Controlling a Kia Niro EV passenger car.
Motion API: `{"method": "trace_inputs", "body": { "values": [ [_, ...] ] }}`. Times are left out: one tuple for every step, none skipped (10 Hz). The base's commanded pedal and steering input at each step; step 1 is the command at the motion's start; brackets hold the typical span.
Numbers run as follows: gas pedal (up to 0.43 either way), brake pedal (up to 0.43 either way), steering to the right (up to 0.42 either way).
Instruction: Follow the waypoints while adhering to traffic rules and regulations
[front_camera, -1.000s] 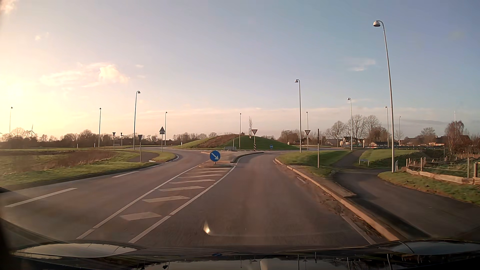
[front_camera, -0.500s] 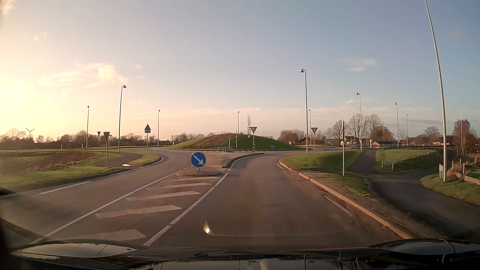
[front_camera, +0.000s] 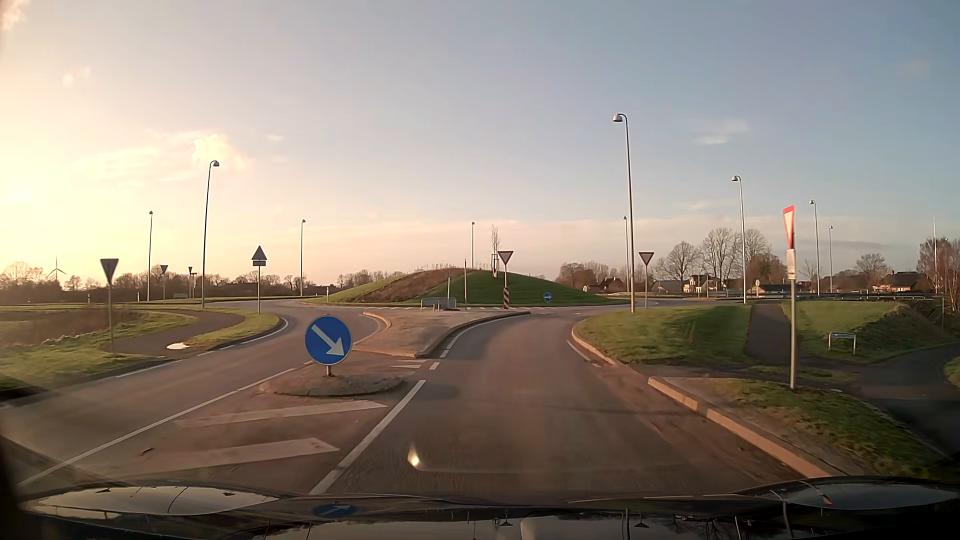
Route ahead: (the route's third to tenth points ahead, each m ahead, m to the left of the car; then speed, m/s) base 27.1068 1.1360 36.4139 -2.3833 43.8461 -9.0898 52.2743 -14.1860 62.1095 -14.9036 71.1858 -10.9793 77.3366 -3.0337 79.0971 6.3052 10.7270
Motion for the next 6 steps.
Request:
{"method": "trace_inputs", "body": {
  "values": [
    [0.000,0.000,0.002],
    [0.000,0.000,-0.002],
    [0.000,0.000,-0.003],
    [0.000,0.000,-0.003],
    [0.000,0.000,-0.002],
    [0.000,0.000,0.002]
  ]
}}
